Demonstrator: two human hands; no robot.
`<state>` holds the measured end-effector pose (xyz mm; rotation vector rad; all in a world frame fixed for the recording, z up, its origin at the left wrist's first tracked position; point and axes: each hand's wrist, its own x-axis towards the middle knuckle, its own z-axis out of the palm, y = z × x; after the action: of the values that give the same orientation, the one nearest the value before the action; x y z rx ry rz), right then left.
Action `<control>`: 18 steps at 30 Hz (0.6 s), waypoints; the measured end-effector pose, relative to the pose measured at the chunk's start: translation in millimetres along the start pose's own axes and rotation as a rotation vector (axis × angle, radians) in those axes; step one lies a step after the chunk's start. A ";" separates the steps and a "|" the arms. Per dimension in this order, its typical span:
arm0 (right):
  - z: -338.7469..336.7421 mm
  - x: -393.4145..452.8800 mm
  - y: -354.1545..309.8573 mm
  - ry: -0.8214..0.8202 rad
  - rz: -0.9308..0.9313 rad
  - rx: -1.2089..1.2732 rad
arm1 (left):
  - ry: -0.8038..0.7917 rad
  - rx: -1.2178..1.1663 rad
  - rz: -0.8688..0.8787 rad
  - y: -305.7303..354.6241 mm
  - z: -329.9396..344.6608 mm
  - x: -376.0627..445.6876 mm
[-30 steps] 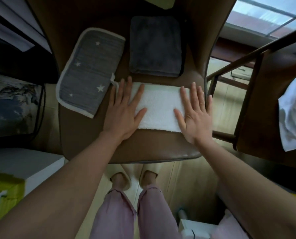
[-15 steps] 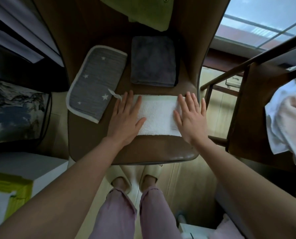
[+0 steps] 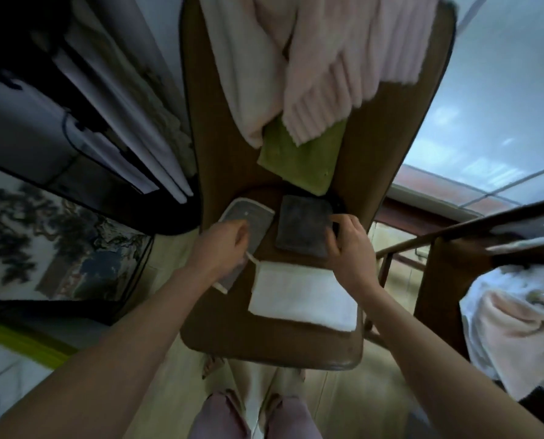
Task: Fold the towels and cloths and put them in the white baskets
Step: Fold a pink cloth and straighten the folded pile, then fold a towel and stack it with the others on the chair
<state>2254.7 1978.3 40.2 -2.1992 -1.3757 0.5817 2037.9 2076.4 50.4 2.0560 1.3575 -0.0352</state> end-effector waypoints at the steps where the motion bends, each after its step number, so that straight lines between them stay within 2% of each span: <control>1: -15.2 11.0 -16.3 0.022 -0.019 0.017 | 0.035 -0.018 0.004 9.1 -19.5 1.9; 6: -85.1 64.7 -93.2 0.148 -0.149 0.091 | 0.197 -0.107 0.026 52.9 -106.2 15.9; 9: -117.5 89.1 -131.8 0.216 -0.113 0.235 | 0.256 -0.126 0.088 71.9 -144.1 22.8; 12: -136.3 113.0 -160.5 0.217 0.037 0.414 | 0.259 -0.123 0.130 84.1 -174.7 32.9; 14: -141.8 126.8 -177.5 0.181 0.216 0.583 | 0.244 -0.132 0.174 88.8 -192.5 38.3; 16: -141.9 138.4 -194.6 0.163 0.381 0.786 | 0.208 -0.129 0.222 89.3 -210.0 43.5; 18: -137.6 149.1 -206.8 0.163 0.483 0.870 | 0.159 -0.123 0.249 86.9 -227.4 48.3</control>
<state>2249.3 2169.0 258.2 -1.7548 -0.3500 0.9242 2058.2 2216.9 254.0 2.1433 1.1537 0.3183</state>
